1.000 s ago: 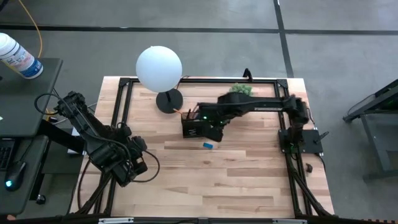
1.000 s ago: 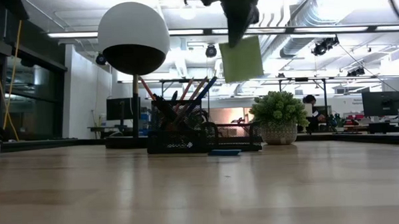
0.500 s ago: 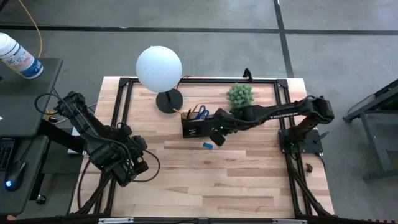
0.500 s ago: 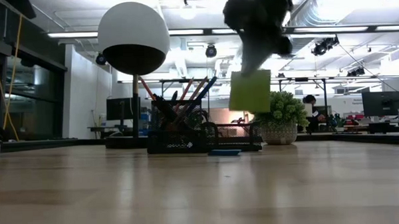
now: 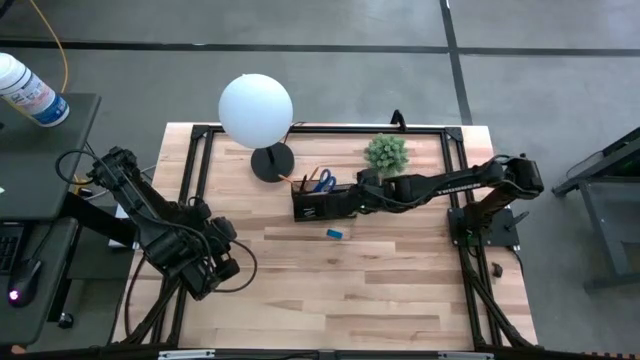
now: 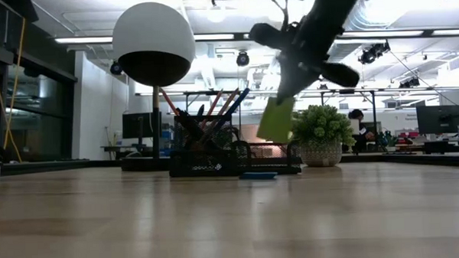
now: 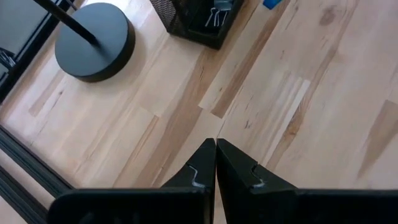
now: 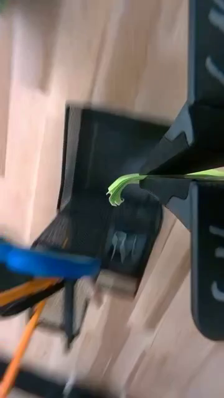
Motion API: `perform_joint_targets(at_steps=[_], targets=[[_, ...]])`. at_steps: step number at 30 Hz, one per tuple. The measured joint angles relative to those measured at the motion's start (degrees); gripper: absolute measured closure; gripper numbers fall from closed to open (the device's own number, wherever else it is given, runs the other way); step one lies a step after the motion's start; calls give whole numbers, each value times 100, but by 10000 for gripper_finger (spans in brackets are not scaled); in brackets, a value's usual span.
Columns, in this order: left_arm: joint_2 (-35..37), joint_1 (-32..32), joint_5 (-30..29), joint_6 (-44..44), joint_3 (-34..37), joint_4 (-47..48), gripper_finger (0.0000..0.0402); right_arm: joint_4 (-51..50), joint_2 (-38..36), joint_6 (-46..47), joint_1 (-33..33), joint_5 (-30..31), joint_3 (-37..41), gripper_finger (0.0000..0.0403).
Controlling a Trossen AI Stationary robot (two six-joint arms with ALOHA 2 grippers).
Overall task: Pick and place office supplies into organizer
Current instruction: Put the green sticky notes into the right side of the desk organizer
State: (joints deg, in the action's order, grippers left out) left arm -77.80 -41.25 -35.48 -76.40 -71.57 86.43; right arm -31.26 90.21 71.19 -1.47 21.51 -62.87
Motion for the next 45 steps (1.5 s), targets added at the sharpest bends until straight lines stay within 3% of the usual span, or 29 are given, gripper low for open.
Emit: perform_joint_targets(at_steps=[5,16,45], targets=[[0,-2,-4,-22,0,0,399,1158,-2,658,37,14,453,403],[0,0,2,-35,0,-99,399,1108,-4,1966,37,599,747,403],[0,-1,-122,-20,2,-131,399,1959,657,2938,223,147,745,403]])
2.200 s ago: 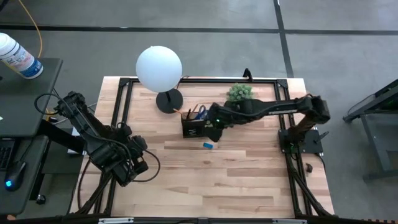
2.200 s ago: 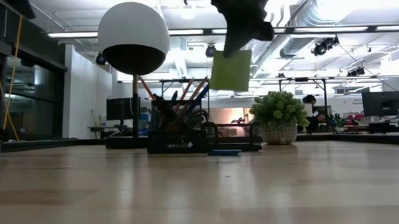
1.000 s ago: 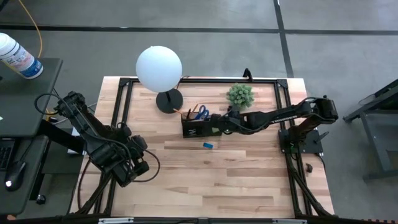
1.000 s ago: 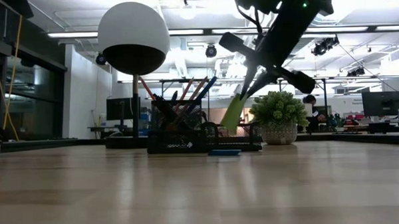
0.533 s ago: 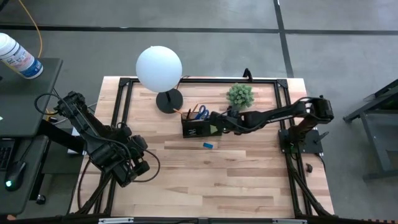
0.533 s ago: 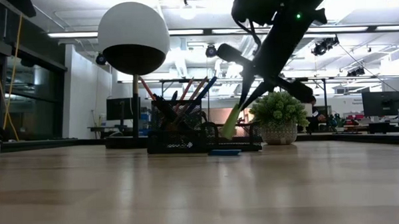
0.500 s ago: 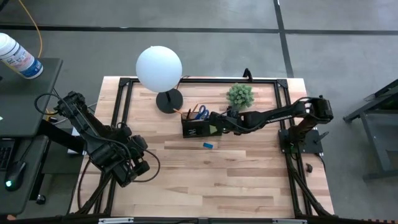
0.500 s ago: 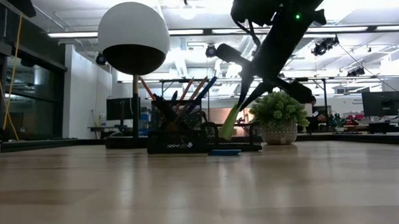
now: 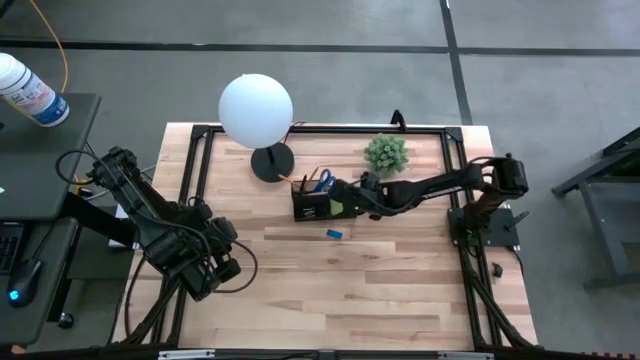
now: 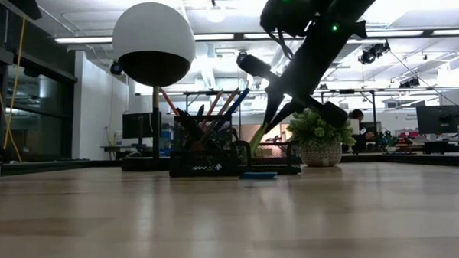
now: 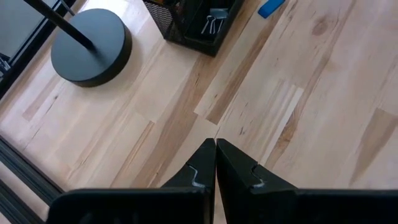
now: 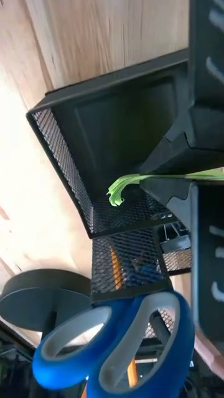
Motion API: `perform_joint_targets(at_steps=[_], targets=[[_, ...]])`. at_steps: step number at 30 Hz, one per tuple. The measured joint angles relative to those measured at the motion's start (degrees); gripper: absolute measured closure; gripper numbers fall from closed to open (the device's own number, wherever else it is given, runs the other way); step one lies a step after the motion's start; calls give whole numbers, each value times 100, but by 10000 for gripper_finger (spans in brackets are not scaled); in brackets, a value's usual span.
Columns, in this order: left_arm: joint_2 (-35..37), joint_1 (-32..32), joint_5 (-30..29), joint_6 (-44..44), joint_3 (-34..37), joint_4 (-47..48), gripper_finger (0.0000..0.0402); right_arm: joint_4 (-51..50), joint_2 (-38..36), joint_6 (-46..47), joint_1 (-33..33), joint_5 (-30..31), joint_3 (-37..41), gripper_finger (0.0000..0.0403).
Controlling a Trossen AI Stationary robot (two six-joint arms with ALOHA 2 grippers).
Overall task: Pick and place office supplies into organizer
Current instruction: Put the green sticky notes into the right side of the desk organizer
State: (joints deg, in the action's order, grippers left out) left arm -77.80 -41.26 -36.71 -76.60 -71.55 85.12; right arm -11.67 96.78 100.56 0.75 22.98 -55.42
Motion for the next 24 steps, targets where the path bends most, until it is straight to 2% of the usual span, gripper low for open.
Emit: perform_joint_targets(at_steps=[20,24], targets=[[0,-1,0,0,-2,0,399,14,52,-37,0,102,0,401],[0,-1,0,-2,0,-2,399,16,52,-132,2,108,0,377]])
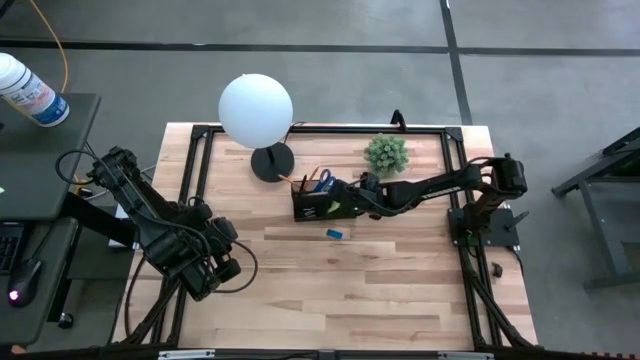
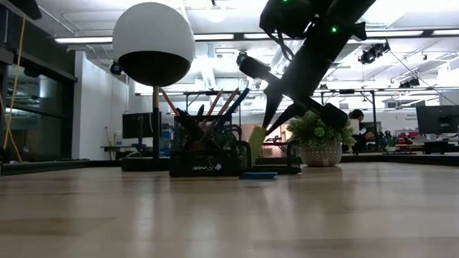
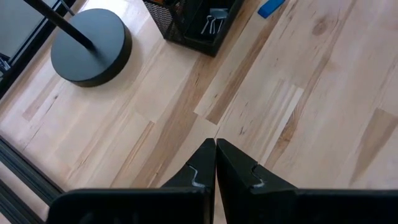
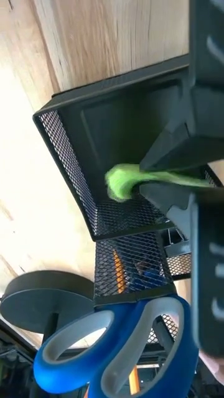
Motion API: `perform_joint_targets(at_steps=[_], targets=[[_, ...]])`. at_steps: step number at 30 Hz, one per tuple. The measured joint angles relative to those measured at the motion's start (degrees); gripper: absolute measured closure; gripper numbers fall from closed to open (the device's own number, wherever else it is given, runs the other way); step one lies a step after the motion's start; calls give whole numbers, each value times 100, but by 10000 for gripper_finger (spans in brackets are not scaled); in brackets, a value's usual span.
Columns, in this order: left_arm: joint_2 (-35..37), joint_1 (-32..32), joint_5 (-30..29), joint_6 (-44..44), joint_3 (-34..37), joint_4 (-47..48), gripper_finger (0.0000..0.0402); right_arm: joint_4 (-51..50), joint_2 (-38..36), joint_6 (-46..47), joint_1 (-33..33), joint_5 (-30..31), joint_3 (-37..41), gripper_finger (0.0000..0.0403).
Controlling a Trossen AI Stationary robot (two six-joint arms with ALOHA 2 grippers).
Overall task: Pick and place office supplies into organizer
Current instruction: Put the green sticky notes into the right side of the desk organizer, then put the blue eraser into the bottom left side of the desk organizer
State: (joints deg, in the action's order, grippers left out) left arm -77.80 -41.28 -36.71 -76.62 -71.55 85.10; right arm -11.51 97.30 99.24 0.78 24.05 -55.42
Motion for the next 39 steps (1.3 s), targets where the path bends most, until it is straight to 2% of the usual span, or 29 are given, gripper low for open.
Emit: perform_joint_targets(at_steps=[8,16,24,31,35,39], targets=[[0,0,-23,0,-2,2,399,2,0,-130,-2,-15,0,284],[0,1,-42,2,-2,2,399,5,-1,-554,-2,-56,0,237],[0,1,-42,2,-2,2,399,240,-6,-1415,0,-46,0,224],[-1,1,-42,2,-2,1,399,143,-7,-1490,0,-34,0,236],[0,2,-42,2,-2,0,399,190,-7,-1924,0,-10,0,240],[0,2,-42,2,-2,0,399,24,-9,-1983,-2,-69,0,235]])
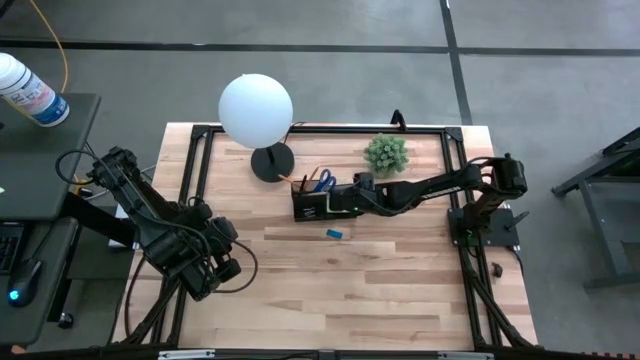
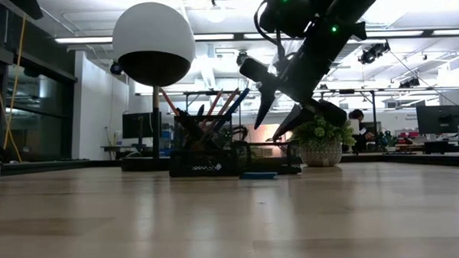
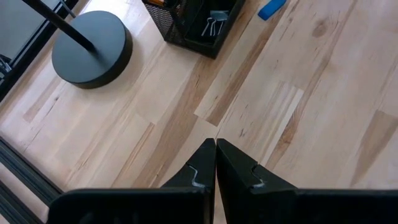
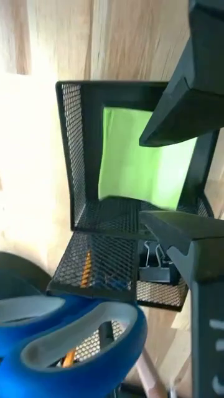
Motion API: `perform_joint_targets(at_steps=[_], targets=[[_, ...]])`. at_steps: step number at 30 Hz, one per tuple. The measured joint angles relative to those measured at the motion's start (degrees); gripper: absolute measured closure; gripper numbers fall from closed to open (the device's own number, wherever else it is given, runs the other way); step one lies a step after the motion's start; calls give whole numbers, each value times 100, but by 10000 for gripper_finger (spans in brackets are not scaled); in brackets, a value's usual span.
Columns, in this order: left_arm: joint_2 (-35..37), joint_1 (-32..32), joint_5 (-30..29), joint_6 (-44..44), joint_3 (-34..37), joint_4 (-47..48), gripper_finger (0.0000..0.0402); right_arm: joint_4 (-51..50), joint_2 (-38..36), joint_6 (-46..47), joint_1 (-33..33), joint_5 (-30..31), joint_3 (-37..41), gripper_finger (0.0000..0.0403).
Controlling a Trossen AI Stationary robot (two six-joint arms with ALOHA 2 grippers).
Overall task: Pick and place office supplies into organizer
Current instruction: Put the blue eraser into the bottom left side of the desk organizer
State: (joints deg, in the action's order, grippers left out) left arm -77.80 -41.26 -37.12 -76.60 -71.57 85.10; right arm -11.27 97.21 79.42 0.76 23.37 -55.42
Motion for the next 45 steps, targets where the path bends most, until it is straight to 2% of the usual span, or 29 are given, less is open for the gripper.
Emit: perform_joint_targets(at_steps=[7,11,17,20,25,30,38,45], targets=[[-2,-2,2,0,0,-11,399,-66,-84,-182,2,-220,0,219],[-2,0,4,0,0,-13,399,-109,-361,-693,-95,-380,0,218],[-2,-1,-38,108,1,-17,399,-101,-822,-2123,-688,-372,-2,231],[-2,0,-165,163,1,-17,399,-19,-841,-2836,-1100,-143,-2,240],[-2,0,-455,177,0,-17,399,528,-631,-4023,-1542,452,-2,248],[-2,0,-564,448,0,-197,399,745,-224,-5246,-1594,465,-2,240],[-2,0,-515,586,0,-630,399,771,346,-5407,-1458,221,-2,230],[-2,0,-470,586,0,-745,399,839,716,-5486,-1192,-798,-2,247]])
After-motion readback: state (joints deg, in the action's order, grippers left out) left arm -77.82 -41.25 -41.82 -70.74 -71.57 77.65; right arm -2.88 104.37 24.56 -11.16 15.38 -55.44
